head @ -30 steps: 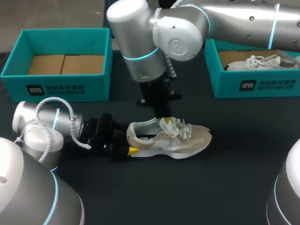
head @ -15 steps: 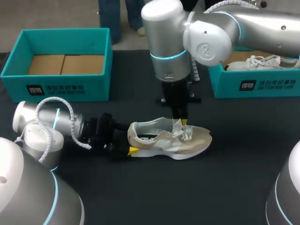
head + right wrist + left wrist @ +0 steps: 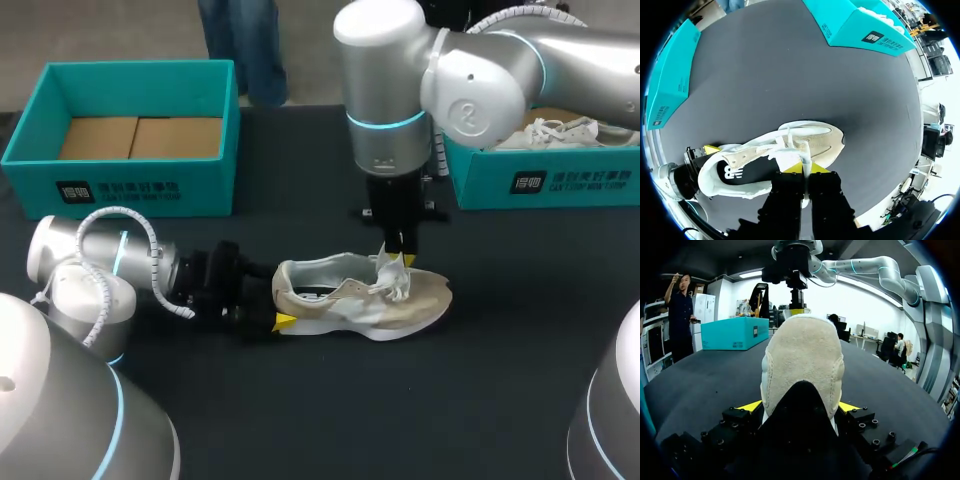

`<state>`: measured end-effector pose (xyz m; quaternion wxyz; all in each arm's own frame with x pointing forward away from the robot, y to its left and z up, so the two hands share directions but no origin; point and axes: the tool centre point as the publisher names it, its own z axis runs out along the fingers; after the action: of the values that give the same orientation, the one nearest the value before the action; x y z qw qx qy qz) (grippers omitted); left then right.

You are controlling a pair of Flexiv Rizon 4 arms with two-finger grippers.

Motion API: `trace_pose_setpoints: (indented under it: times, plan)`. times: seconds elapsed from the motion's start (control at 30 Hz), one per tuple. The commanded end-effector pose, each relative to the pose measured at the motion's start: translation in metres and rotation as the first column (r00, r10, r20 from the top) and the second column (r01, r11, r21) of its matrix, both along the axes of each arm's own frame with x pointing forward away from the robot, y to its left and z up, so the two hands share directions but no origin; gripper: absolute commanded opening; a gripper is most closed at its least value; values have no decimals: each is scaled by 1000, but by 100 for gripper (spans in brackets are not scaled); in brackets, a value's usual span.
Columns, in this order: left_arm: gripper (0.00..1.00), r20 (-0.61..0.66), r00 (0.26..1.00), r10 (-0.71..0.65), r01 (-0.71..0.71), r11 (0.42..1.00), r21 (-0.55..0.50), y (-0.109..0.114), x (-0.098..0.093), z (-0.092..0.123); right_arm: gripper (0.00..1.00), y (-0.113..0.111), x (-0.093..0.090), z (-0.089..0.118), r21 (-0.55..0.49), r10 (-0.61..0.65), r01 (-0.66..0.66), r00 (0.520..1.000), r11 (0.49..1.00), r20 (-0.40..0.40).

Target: Take the shoe out of the shoebox, open the shoe tongue, remove and reinsert the insole, then place the shoe into the shoebox

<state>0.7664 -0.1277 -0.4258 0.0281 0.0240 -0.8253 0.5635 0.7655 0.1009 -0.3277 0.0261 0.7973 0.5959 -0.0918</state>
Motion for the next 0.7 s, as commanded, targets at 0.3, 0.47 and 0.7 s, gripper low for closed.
trace_pose_setpoints:
  times: [0.3,0.47,0.7]
  plan:
    - [0,0,1000,-1,1,1000,4,1,-1,-3,4,-21,-5,-20,34,-35,35,999,999,4]
    - [0,0,1000,-1,1,1000,4,1,-1,-3,19,-25,-7,-27,30,-44,44,999,999,-2]
    - [0,0,1000,-1,1,1000,4,1,-1,-3,37,-29,-9,-29,22,-54,54,999,998,-4]
